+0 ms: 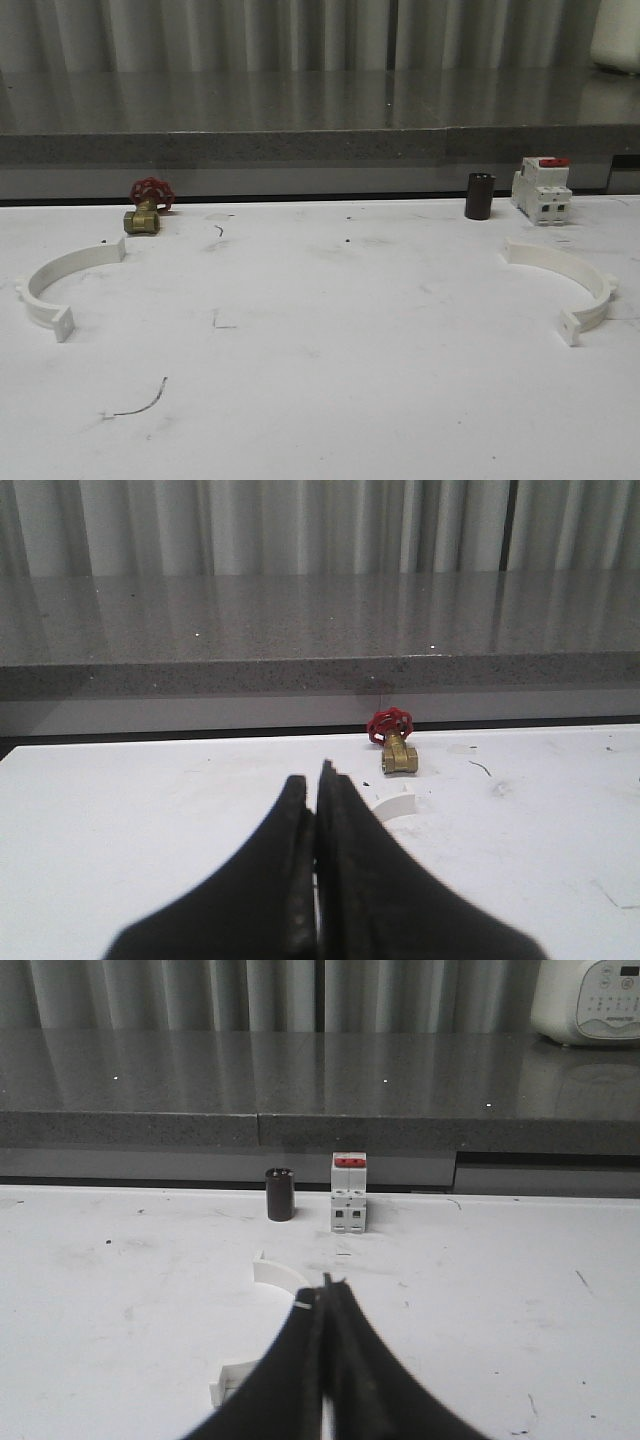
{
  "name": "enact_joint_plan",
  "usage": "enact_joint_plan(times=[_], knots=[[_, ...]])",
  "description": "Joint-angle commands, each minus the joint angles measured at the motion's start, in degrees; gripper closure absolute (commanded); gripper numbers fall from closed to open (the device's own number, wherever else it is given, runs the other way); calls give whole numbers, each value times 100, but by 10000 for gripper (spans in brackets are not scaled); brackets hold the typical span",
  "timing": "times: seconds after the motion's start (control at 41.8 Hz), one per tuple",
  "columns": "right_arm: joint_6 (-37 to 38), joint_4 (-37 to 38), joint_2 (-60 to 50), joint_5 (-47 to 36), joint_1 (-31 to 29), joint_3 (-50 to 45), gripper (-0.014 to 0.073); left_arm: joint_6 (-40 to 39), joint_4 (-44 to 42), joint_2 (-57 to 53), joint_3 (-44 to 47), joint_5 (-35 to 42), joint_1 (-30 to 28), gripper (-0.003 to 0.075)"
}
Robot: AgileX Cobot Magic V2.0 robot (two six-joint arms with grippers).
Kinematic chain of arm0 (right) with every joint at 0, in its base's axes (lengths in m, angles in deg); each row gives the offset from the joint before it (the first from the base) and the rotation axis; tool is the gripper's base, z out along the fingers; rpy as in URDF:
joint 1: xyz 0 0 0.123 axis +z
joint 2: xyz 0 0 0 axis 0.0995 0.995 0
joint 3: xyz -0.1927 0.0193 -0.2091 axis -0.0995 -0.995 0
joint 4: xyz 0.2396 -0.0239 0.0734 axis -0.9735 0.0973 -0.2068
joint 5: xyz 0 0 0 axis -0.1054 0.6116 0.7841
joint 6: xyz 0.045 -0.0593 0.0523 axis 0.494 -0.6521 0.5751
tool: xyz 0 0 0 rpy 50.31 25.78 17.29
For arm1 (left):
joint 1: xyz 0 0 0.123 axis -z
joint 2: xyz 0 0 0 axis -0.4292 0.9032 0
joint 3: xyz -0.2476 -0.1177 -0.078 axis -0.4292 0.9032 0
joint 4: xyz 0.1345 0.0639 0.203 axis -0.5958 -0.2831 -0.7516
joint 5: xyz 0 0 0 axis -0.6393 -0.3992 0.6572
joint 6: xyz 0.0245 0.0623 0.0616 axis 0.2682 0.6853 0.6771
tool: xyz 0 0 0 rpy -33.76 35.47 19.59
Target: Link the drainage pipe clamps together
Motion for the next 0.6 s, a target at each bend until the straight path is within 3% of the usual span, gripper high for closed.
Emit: enact_joint_plan(times=[0.0, 0.575], knots=[[-64, 72, -89, -490, -29, 33, 660, -66, 40, -59, 139, 525, -25, 741], [-64, 72, -89, -490, -29, 33, 660, -66, -11, -59, 139, 525, -25, 741]])
